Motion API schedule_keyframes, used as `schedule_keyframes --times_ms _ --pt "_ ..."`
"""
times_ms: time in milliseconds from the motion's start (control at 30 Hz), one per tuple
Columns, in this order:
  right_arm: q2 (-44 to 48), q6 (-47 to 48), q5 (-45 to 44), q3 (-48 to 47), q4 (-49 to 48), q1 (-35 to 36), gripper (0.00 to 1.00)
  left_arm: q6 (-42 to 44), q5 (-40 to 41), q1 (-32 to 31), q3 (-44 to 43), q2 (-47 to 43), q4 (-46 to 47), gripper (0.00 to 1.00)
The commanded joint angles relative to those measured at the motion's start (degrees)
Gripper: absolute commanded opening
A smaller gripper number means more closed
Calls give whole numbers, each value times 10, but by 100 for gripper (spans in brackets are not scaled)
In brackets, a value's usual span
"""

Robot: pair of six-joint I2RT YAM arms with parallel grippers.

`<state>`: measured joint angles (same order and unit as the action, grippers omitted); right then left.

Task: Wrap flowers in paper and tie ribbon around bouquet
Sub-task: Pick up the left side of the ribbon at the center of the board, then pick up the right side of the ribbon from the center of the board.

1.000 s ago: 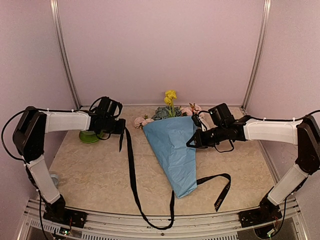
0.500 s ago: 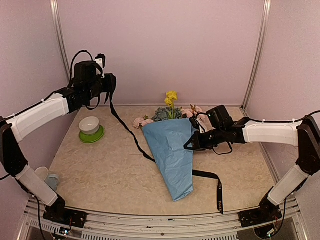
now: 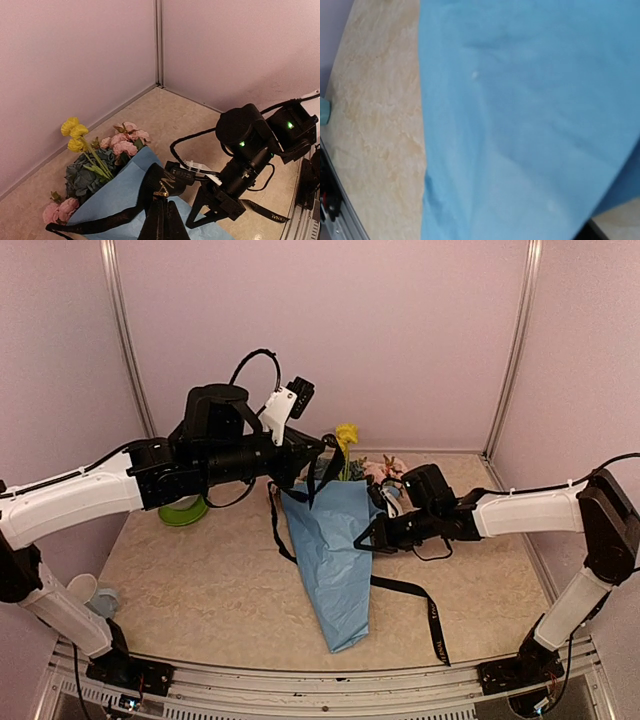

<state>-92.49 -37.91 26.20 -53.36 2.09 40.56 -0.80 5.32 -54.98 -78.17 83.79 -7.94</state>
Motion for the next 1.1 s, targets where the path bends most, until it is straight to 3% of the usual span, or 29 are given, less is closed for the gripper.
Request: schedule_keyframes --times_ms 0,133,367,533,667,733,867,1067 --pt "-11 -28 14 22 -51 7 0 -37 -75 12 -1 54 -73 0" --pt "-19 -45 7 38 -71 7 0 -94 -156 22 8 151 -94 0" --pt "-9 -86 -14 86 -118 9 0 -142 -207 30 -60 298 -107 0" --pt "-18 -81 -29 85 -97 12 1 -177 -257 36 -95 377 -105 0" --pt "11 -57 -78 79 -29 12 20 -180 -279 42 -97 388 -104 0" --pt "34 -43 -104 73 22 12 36 -177 -291 46 -106 397 -112 0" --pt "90 -22 -191 51 146 11 58 -161 -300 46 -131 415 -135 0" --pt "176 -50 -267 70 304 -2 81 -159 -306 48 -132 418 -134 0"
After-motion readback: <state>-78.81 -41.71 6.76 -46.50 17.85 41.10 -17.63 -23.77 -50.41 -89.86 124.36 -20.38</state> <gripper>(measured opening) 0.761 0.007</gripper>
